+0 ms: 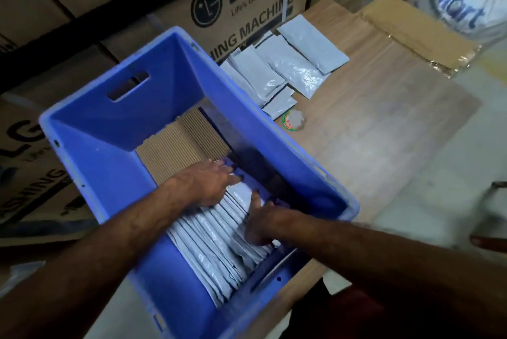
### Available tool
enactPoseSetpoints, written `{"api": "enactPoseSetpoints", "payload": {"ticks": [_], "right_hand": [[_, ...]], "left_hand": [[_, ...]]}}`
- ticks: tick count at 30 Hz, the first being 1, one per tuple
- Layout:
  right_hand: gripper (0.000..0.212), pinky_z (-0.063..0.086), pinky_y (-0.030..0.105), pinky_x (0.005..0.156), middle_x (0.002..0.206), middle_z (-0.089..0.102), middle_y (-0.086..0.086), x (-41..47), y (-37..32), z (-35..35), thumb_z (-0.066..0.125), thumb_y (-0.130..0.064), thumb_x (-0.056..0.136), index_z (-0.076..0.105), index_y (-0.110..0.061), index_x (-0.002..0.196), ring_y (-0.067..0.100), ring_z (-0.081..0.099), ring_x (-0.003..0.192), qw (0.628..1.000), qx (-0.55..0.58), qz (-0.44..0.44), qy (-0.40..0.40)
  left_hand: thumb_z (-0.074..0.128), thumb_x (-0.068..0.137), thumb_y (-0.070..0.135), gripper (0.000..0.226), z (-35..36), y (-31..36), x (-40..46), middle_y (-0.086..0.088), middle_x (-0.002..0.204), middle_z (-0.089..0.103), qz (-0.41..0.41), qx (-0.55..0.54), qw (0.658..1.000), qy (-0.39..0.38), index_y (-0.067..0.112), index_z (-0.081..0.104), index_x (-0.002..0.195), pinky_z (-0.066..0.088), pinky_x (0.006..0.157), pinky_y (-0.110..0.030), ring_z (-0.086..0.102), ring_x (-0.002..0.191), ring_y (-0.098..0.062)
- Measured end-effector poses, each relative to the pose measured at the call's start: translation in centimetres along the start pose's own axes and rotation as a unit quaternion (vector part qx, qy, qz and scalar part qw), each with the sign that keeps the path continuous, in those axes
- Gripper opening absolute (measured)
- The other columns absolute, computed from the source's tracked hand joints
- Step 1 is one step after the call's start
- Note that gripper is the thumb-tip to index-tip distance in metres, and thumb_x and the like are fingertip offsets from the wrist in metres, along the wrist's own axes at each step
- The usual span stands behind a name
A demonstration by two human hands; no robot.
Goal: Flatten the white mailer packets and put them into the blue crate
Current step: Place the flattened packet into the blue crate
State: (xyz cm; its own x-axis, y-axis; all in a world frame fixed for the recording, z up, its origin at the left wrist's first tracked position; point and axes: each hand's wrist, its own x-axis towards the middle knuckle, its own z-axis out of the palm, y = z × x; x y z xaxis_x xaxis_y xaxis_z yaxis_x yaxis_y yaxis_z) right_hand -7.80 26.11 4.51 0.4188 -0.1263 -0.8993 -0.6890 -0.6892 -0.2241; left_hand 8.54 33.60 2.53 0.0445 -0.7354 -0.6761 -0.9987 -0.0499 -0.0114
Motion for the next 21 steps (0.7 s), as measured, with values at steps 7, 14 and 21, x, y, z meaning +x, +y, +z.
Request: {"api": "enactPoseSetpoints", "payload": {"ticks": [7, 14, 21], "right_hand": [[0.090, 0.011, 0.057, 0.119, 0.166, -0.005, 0.027, -0.4, -1.9, 0.5, 0.045, -0.028, 0.106, -0.028, -0.007, 0.154, 0.046, 0.007, 0.152, 0.998, 0.019, 0.055, -0.034], [0.082, 0.016, 0.051, 0.120, 0.164, -0.007, 0.032, -0.2, -1.5, 0.2, 0.042, -0.025, 0.108, -0.021, -0.003, 0.156, 0.051, 0.012, 0.150, 0.998, 0.014, 0.039, -0.039], [0.093, 0.018, 0.051, 0.119, 0.165, -0.002, 0.029, 0.6, -2.0, 1.2, 0.049, -0.022, 0.105, -0.030, -0.009, 0.153, 0.044, 0.016, 0.152, 0.997, 0.016, 0.076, -0.016]], "left_hand": [[-0.009, 0.071, 0.061, 0.099, 0.9, 0.4, -1.4, -0.008, 0.169, 0.014, -0.002, -0.055, 0.998, -0.017, 0.029, 0.015, 0.162, 0.010, 0.125, -0.045, 0.011, 0.155, -0.026], [-0.011, 0.074, 0.056, 0.097, 1.7, 0.6, -0.2, -0.004, 0.164, 0.029, 0.001, -0.032, 0.999, -0.001, 0.028, 0.023, 0.160, 0.014, 0.123, -0.044, 0.023, 0.148, -0.025], [-0.016, 0.070, 0.058, 0.102, 1.1, 1.3, -0.8, -0.007, 0.169, 0.015, -0.040, -0.069, 0.997, -0.010, 0.026, 0.013, 0.163, -0.002, 0.126, -0.046, 0.007, 0.156, -0.024]]}}
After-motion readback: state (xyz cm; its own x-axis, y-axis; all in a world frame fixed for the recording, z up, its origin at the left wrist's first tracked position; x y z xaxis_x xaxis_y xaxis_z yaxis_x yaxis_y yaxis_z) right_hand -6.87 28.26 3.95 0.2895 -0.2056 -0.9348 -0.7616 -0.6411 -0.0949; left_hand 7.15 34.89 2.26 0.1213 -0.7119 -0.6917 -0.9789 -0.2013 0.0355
